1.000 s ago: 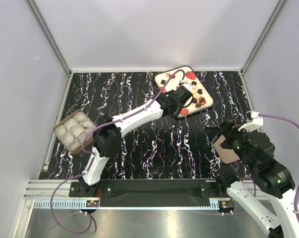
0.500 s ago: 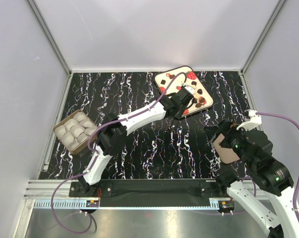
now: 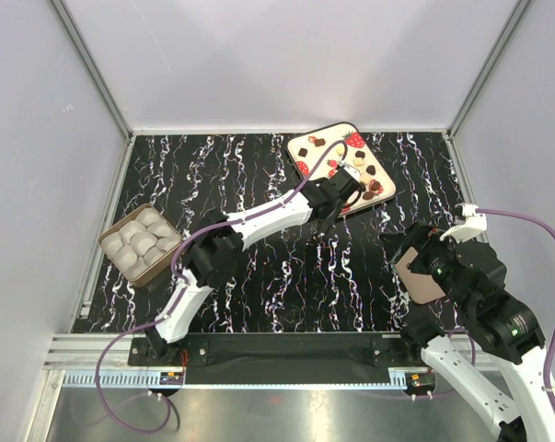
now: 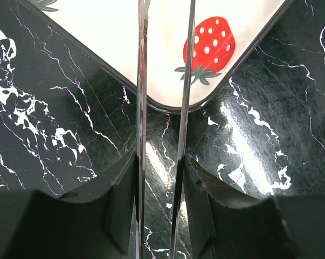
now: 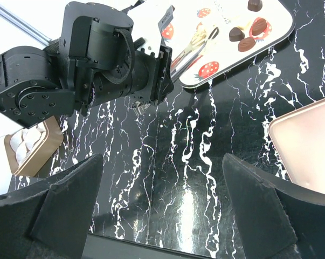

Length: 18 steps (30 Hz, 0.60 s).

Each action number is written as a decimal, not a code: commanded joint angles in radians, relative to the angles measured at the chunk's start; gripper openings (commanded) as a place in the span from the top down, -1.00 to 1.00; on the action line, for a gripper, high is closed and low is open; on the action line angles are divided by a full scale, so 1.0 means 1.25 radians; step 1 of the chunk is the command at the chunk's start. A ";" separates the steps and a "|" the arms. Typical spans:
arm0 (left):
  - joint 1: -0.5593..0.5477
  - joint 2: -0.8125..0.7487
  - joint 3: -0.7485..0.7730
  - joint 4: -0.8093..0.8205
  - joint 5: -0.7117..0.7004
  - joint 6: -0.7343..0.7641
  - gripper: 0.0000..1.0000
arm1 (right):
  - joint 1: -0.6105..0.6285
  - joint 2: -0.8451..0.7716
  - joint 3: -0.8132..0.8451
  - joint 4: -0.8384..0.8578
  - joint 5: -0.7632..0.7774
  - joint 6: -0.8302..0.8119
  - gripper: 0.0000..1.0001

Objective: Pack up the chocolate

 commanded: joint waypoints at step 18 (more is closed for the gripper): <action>0.004 -0.075 0.050 -0.041 0.003 -0.023 0.28 | 0.006 -0.008 0.000 0.024 0.027 -0.014 -0.99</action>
